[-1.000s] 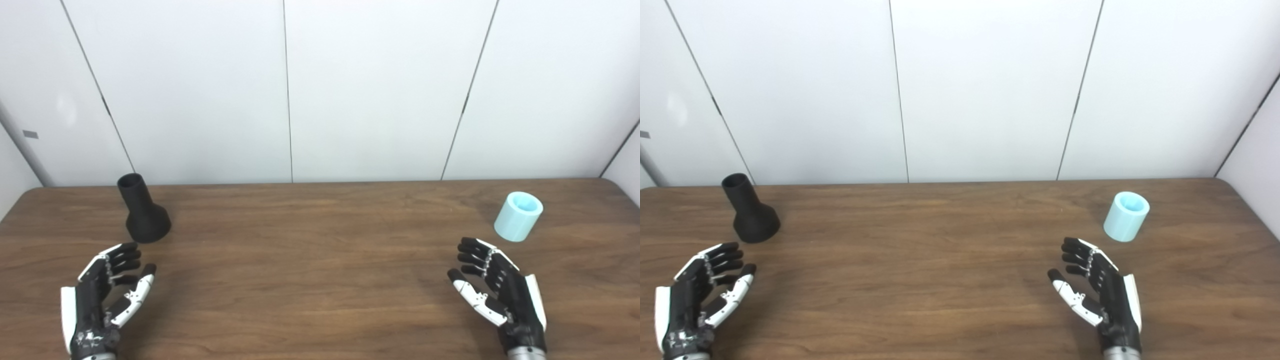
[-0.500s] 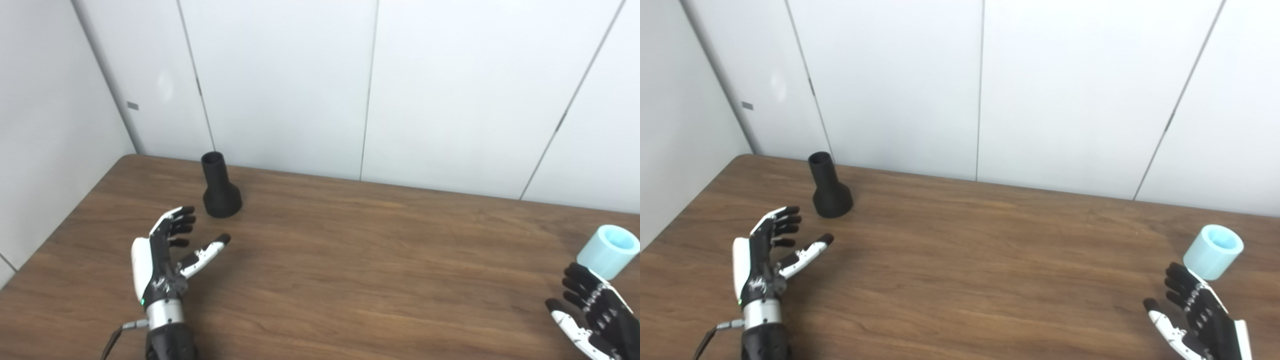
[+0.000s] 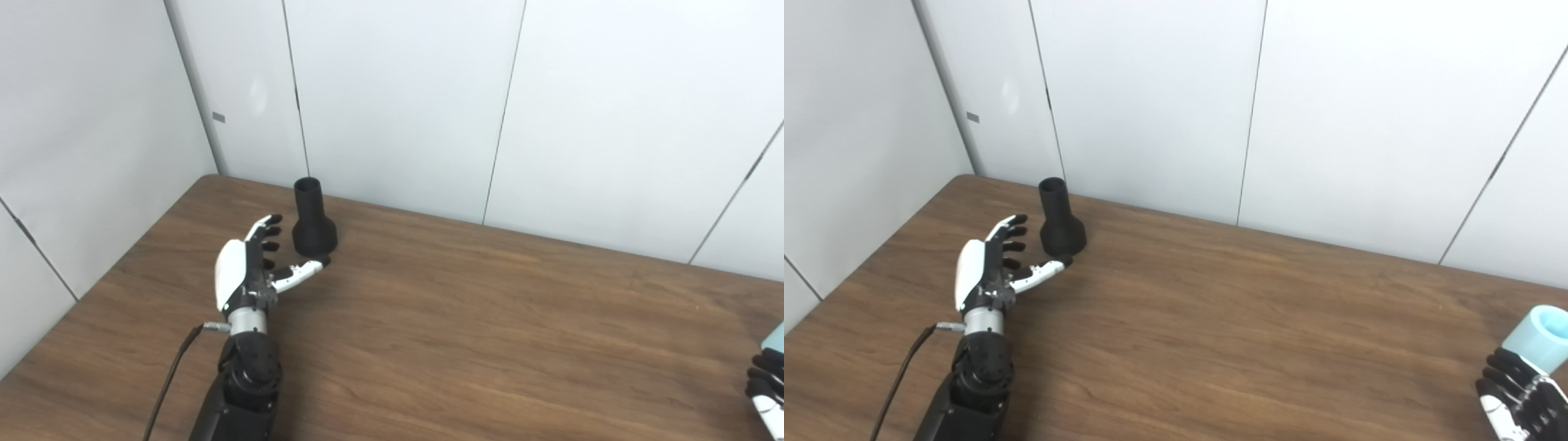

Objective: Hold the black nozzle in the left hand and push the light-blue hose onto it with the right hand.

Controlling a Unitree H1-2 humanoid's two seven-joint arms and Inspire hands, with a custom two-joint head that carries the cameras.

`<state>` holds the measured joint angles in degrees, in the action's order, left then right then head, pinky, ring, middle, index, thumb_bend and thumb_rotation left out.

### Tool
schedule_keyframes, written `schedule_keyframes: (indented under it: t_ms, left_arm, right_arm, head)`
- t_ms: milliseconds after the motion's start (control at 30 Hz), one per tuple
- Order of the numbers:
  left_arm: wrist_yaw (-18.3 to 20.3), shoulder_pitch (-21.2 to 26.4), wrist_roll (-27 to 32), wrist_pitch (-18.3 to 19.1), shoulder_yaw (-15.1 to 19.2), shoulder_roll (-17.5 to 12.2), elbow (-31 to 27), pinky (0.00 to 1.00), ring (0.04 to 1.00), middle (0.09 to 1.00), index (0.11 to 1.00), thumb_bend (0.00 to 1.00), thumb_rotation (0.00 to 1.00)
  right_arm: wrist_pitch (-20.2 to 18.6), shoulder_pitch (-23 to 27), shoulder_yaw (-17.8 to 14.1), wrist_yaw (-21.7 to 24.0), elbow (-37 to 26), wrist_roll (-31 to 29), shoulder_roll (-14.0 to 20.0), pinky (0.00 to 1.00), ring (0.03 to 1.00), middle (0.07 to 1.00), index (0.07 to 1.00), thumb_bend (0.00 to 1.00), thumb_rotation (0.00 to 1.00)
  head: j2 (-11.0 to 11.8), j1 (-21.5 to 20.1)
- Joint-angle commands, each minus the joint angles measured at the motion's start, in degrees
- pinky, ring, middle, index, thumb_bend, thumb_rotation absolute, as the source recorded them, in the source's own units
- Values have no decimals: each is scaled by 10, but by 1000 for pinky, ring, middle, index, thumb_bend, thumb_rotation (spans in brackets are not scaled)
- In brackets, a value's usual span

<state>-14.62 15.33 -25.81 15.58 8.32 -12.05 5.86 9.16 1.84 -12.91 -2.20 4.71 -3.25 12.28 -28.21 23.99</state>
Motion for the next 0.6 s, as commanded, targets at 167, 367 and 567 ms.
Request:
schedule_keyframes:
  t_ms: [167, 367, 567]
  left_arm:
    - [5, 52, 12, 10, -4, -31, 39, 751, 887, 934, 961, 1000, 309]
    - [6, 64, 11, 34, -8, -39, 56, 713, 862, 916, 949, 1000, 297]
    - [6, 78, -2, 59, -22, -54, 76, 645, 820, 906, 945, 1000, 323]
  right_arm:
    - [29, 3, -3, 1, 34, -2, 5, 620, 702, 711, 673, 358, 548]
    - [23, 3, -4, 3, 33, -4, 5, 617, 703, 706, 658, 388, 569]
    - [22, 1, -5, 2, 33, -5, 6, 601, 697, 701, 651, 413, 581]
  head:
    - [0, 8]
    - [1, 10]
    - [5, 11]
